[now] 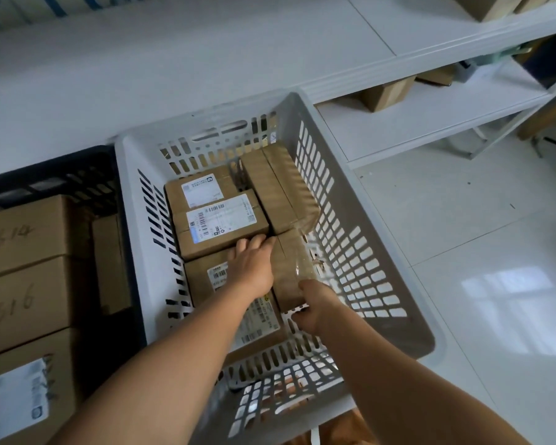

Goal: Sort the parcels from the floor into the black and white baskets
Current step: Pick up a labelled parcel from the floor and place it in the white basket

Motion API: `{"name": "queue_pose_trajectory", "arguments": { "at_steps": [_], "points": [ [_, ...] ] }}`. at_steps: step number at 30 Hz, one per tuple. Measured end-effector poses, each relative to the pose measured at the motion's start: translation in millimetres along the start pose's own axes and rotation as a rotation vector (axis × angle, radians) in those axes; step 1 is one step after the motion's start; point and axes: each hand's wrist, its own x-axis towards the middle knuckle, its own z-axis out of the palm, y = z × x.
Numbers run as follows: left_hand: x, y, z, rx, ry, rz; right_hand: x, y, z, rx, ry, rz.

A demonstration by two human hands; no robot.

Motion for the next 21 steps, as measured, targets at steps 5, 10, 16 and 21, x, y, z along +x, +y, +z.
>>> {"name": "queue_pose_trajectory", "arguments": {
  "at_steps": [5, 10, 16, 21],
  "points": [
    [-12.7, 6.6, -8.7, -0.377, 0.124, -0.100, -21.4, -5.7, -10.5, 0.098, 0.035, -0.032],
    [-43.6, 31.4, -35.8, -0.906, 0.188, -0.193, -61.6, -11.1, -23.3, 0.107, -0.035, -0.202],
    [-101.1, 79.1, -54.7, -1.244, 0.331, -0.187, -112.9, -4.5, -62.3, 0.104, -0.077, -0.358],
    [-163.4, 141.4, -46.7, -1.385, 0.321, -0.101, -143.2, 26.7, -122.6, 0.230, -0.049, -0.408]
  ]
}}
